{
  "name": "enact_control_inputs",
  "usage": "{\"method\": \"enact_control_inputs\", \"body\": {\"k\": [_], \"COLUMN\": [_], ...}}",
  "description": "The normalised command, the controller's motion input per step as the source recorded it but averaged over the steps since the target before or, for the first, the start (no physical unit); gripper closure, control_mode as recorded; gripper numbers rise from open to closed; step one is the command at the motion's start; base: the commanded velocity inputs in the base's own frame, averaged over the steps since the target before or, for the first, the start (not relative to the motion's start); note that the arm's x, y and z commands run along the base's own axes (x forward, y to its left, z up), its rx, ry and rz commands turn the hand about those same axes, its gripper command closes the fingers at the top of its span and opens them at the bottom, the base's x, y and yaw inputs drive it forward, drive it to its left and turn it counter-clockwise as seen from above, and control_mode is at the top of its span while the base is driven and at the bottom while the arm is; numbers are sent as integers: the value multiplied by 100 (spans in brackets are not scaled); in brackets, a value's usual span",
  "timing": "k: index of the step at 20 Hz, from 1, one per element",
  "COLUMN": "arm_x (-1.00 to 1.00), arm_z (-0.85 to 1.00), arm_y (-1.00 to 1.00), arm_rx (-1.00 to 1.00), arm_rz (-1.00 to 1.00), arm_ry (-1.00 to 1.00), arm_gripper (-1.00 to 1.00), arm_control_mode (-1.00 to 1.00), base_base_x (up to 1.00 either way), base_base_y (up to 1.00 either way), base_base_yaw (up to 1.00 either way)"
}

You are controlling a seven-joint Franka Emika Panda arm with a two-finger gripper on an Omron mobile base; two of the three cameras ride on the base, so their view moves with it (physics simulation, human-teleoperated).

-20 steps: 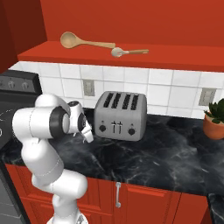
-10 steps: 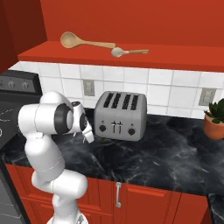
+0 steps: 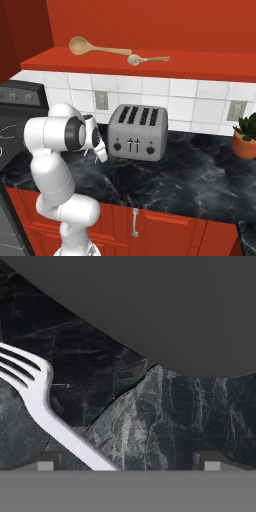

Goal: Organize the utensils by type. Pick up the wooden spoons from the counter and place them in the open cabinet. Then pick up the metallic utensils from the counter and place them in the open drawer.

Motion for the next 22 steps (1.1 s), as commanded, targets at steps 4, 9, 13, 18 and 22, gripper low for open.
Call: {"method": "enact_control_inputs", "body": {"k": [4, 9, 13, 18, 22], "arm_x": [0, 0, -1, -17, -30], "arm_z": [-31, -35, -41, -42, -38], "arm_y": [0, 0, 0, 0, 0], "arm_rx": [3, 5, 6, 5, 0], "arm_rz": [0, 0, 0, 0, 0], "arm_ry": [0, 1, 0, 1, 2], "arm_gripper": [100, 100, 100, 100, 100], "arm_control_mode": [-100, -100, -100, -100, -100], "base_base_x": [0, 0, 0, 0, 0], "base_base_y": [0, 0, 0, 0, 0], "base_base_yaw": [0, 0, 0, 0, 0]}}
